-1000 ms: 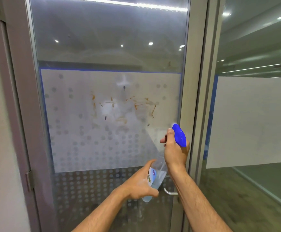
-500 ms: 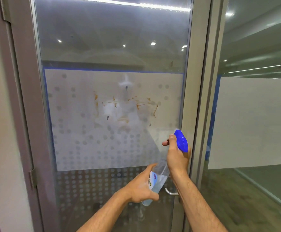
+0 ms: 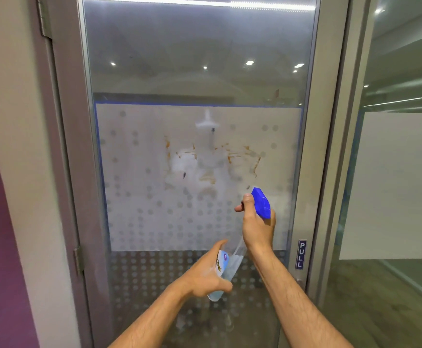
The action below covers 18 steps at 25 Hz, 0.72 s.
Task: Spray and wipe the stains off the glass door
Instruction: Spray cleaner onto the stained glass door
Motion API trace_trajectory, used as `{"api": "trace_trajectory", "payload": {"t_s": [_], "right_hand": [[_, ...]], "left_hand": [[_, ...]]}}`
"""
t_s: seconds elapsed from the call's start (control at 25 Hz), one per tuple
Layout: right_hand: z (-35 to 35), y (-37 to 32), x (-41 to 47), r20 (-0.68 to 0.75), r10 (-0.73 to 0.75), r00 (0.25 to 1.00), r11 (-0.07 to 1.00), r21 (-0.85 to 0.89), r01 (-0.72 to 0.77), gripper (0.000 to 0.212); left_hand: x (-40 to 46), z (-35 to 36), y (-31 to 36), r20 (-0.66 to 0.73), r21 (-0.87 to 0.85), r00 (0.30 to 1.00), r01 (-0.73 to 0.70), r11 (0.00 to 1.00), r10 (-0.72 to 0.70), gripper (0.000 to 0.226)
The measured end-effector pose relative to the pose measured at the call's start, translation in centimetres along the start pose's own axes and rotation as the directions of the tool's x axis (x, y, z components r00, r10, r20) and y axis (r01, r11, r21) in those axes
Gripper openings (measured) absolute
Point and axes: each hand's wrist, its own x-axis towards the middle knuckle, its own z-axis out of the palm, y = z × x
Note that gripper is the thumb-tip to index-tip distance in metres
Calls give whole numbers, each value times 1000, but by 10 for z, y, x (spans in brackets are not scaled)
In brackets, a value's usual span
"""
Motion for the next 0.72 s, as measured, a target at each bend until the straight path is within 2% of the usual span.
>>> {"api": "trace_trajectory", "payload": {"t_s": [0.24, 0.48, 0.72], "right_hand": [[50, -5, -8, 158, -26, 987, 1000, 1, 26, 39], [88, -5, -25, 178, -27, 984, 1000, 3, 27, 53], [80, -1, -22, 160, -100, 982, 994, 52, 93, 38]], "left_hand": [[-12, -33, -24, -88, -29, 996, 18, 999, -21, 110], [-19, -55, -49, -146, -19, 988, 40, 999, -43, 106], [-9, -63, -54, -124, 0, 992, 11, 1000, -11, 105]]}}
